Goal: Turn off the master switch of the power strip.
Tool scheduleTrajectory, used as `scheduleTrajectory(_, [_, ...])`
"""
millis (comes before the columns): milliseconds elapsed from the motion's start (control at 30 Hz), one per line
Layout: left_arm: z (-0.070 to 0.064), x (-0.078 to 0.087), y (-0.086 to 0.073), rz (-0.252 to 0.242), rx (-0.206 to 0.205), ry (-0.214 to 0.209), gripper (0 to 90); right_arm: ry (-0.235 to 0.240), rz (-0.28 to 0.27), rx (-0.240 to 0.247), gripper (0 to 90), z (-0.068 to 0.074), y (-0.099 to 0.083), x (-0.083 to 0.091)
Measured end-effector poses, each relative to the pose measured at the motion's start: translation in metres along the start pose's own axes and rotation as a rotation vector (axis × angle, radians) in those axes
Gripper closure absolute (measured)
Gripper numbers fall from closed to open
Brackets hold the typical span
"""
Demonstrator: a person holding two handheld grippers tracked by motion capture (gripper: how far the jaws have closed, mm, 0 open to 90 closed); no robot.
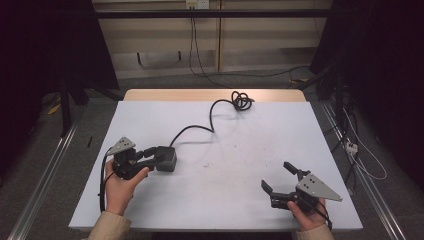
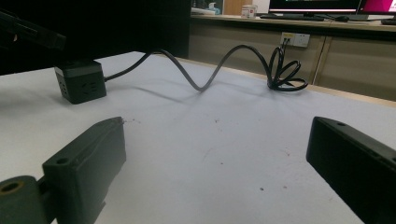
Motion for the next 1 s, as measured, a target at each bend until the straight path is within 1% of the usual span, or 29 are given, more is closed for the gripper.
scheduleTrajectory(67, [-0.001,0.000,0.000,-0.002,-0.002,-0.009,48.8,0.000,0.000,-0.001,4.3,0.000,0.000,0.000])
scheduleTrajectory(100, [-0.002,-0.001,0.000,-0.001,-0.007,-0.014,45.7,-0.001,0.001,0.000,4.3,0.000,0.000,0.000])
scheduleTrajectory(133, [-0.003,-0.001,0.000,-0.003,-0.008,-0.019,45.7,-0.001,0.001,0.000,4.3,0.000,0.000,0.000])
scheduleTrajectory(233, [-0.004,0.000,0.000,-0.004,-0.009,-0.025,41.1,0.001,0.000,0.003,4.4,0.000,0.000,0.000])
scheduleTrajectory(267, [-0.004,0.000,0.000,-0.004,-0.010,-0.029,38.0,0.002,0.001,0.000,4.4,0.000,0.000,0.000])
scheduleTrajectory(367, [-0.005,0.000,-0.001,0.003,-0.017,-0.039,35.9,0.001,0.000,0.002,4.4,0.000,0.000,0.000])
scheduleTrajectory(467, [-0.007,0.000,-0.001,0.003,-0.018,-0.062,32.3,0.001,0.001,0.002,4.4,0.000,0.000,0.000])
scheduleTrajectory(533, [-0.008,0.000,-0.001,0.007,-0.030,-0.064,31.2,0.000,0.002,0.002,4.4,0.000,-0.001,0.000])
scheduleTrajectory(600, [-0.009,0.000,0.000,0.000,-0.037,-0.066,29.4,-0.002,0.006,0.011,4.4,0.000,-0.002,0.001])
scheduleTrajectory(700, [-0.010,0.001,0.000,-0.014,-0.046,-0.073,25.7,-0.008,0.000,0.008,4.4,-0.001,-0.001,0.004])
scheduleTrajectory(733, [-0.010,0.002,0.000,-0.011,-0.050,-0.072,25.7,-0.008,0.000,0.008,4.4,-0.001,-0.001,0.004])
scheduleTrajectory(767, [-0.011,0.003,0.000,-0.011,-0.056,-0.076,23.0,-0.011,0.001,0.009,4.4,-0.001,-0.001,0.004])
scheduleTrajectory(833, [-0.011,0.004,-0.001,-0.013,-0.063,-0.087,22.2,-0.011,0.002,0.010,4.4,-0.001,-0.001,0.004])
scheduleTrajectory(1000, [-0.011,0.007,-0.002,-0.021,-0.069,-0.089,19.5,-0.005,0.003,0.009,4.4,0.000,-0.001,0.003])
Point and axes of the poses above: each handheld gripper's, and its own axes: x roughly backward along the jaws, y roughly out of its top, z roughly to its left, the point moved 8 cm from there along -x, roughly forward along the jaws, and after that the axes turned 13 degrees about z, right-handed, at the moved point
